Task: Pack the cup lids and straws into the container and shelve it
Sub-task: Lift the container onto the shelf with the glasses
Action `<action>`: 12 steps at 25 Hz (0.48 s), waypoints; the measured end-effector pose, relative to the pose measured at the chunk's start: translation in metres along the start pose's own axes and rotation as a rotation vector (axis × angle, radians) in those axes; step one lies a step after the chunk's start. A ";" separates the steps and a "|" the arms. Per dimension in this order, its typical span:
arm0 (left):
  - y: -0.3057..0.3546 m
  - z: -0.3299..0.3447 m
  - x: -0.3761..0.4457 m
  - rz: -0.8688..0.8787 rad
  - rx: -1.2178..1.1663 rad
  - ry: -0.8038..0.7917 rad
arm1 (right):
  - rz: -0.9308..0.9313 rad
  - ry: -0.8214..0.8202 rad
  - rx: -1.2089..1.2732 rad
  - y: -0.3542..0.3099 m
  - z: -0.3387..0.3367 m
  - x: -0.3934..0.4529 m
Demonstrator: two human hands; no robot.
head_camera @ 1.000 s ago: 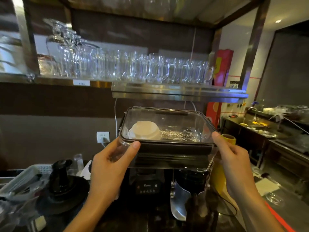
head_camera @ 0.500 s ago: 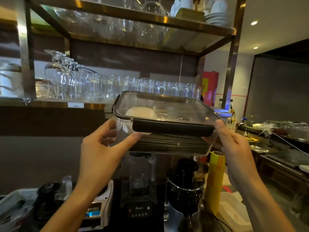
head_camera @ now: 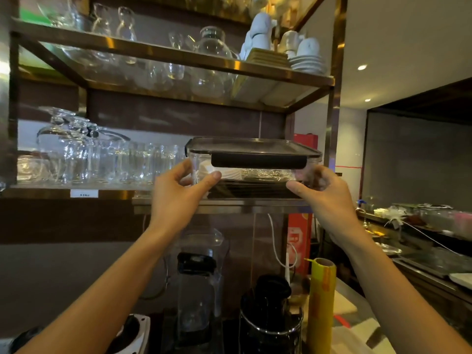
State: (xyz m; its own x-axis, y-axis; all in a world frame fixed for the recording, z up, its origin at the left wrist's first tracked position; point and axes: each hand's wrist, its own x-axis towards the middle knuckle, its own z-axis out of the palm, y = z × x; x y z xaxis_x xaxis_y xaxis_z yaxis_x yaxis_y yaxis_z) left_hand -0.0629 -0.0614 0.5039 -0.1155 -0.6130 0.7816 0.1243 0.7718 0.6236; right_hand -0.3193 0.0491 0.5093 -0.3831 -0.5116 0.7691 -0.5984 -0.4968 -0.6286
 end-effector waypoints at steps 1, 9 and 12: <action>-0.008 0.007 0.011 -0.003 -0.001 -0.017 | 0.009 0.003 -0.013 0.010 0.000 0.009; -0.062 0.052 0.062 -0.081 0.052 -0.078 | 0.043 -0.019 -0.093 0.072 -0.003 0.062; -0.077 0.067 0.063 -0.097 0.087 -0.061 | 0.062 -0.041 -0.108 0.087 -0.005 0.071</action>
State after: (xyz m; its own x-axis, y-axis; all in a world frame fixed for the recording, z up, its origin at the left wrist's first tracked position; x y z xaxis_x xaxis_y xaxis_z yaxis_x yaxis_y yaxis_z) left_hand -0.1454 -0.1486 0.5041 -0.1828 -0.6763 0.7136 0.0241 0.7225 0.6910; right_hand -0.4021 -0.0276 0.5098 -0.3939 -0.5680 0.7226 -0.6475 -0.3865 -0.6568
